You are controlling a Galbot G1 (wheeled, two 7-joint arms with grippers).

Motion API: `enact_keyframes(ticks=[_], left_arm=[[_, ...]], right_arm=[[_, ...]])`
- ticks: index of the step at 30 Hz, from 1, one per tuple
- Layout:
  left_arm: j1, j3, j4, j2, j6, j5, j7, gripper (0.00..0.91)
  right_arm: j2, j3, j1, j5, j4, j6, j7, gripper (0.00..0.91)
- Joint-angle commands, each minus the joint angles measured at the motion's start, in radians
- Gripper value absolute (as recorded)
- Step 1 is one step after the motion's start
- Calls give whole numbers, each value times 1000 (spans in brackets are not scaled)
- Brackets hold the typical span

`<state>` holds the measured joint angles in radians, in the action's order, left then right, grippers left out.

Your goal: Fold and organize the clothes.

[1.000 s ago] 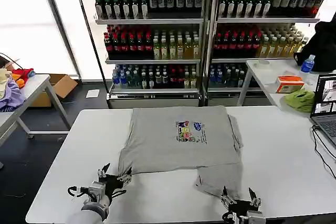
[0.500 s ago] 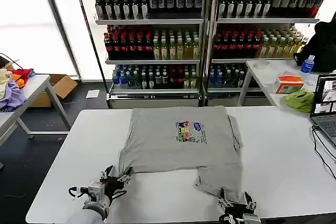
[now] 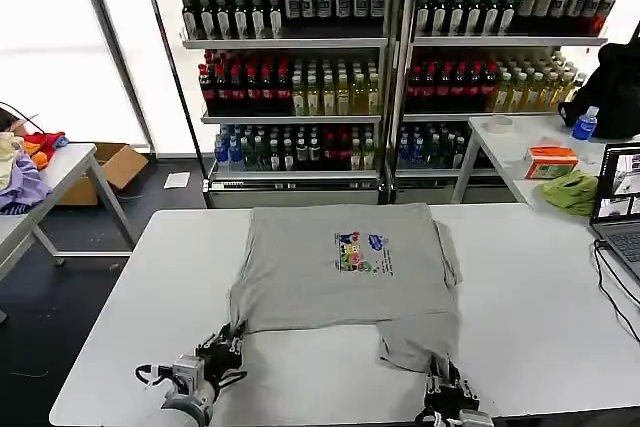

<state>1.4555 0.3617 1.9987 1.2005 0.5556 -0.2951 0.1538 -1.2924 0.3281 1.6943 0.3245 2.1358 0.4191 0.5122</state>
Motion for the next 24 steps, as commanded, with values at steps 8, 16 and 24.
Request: enact_keyframes(ticks=[8,16,24], left_arm=[[-10,24,98,20,-49,-12,3,10],[-86,48,76,21,-110,-51,16,10],[-247,23,-61,33,-145,-75,30,10]], right_arm=[[-6,43,-37,-61,113,-127,-100,0],[-29,92,-161,-66,89,-146,-129,0],[-37,87,-409,-99,-56,-117,-136,0]])
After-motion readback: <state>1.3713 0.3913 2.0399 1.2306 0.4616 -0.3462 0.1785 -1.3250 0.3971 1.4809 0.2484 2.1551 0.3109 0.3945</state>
